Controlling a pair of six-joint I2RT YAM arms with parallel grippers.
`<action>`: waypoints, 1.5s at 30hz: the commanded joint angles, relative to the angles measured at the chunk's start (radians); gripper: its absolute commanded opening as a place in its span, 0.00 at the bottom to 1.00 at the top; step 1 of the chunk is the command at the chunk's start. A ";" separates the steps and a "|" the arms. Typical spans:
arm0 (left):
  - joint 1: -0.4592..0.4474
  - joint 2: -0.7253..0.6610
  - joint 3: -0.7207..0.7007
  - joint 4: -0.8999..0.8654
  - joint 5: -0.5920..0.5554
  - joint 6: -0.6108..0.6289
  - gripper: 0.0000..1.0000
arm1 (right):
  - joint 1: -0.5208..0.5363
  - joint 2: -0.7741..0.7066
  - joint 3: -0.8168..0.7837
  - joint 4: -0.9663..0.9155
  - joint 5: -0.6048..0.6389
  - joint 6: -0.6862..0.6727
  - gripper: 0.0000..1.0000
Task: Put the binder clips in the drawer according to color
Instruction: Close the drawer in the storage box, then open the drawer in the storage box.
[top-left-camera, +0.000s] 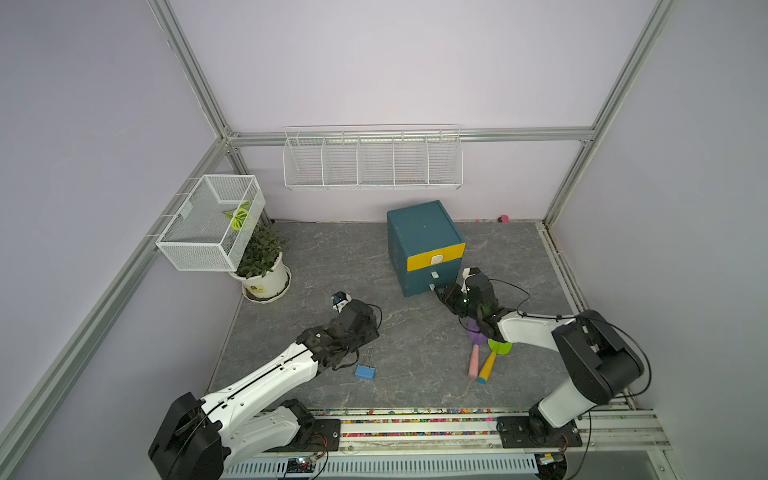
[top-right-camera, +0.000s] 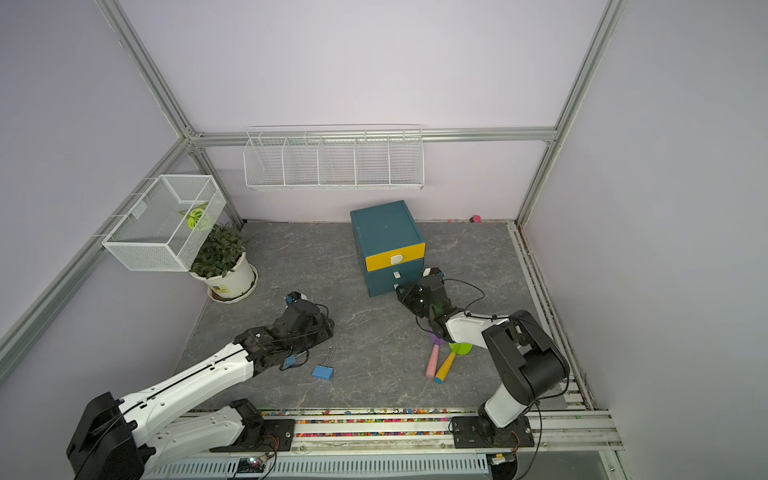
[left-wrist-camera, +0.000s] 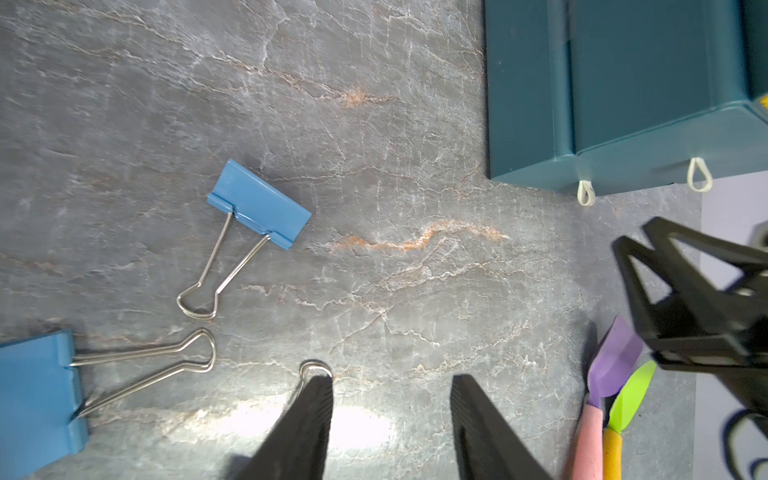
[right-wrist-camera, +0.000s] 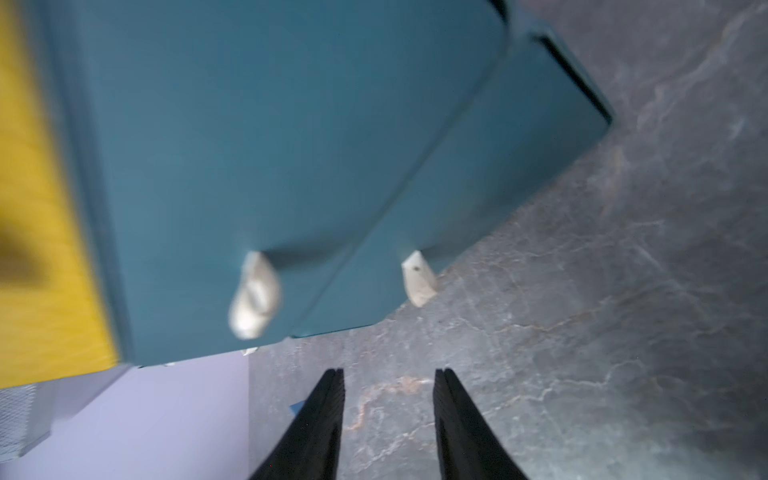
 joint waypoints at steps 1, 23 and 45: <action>0.004 -0.023 0.004 -0.025 -0.002 -0.001 0.52 | 0.005 0.063 -0.005 0.125 0.002 0.032 0.42; 0.004 -0.042 0.008 -0.036 -0.005 0.001 0.51 | -0.031 0.231 0.070 0.267 0.013 0.095 0.31; 0.003 -0.044 0.005 -0.036 -0.001 0.001 0.50 | -0.010 0.217 0.060 0.258 0.058 0.155 0.00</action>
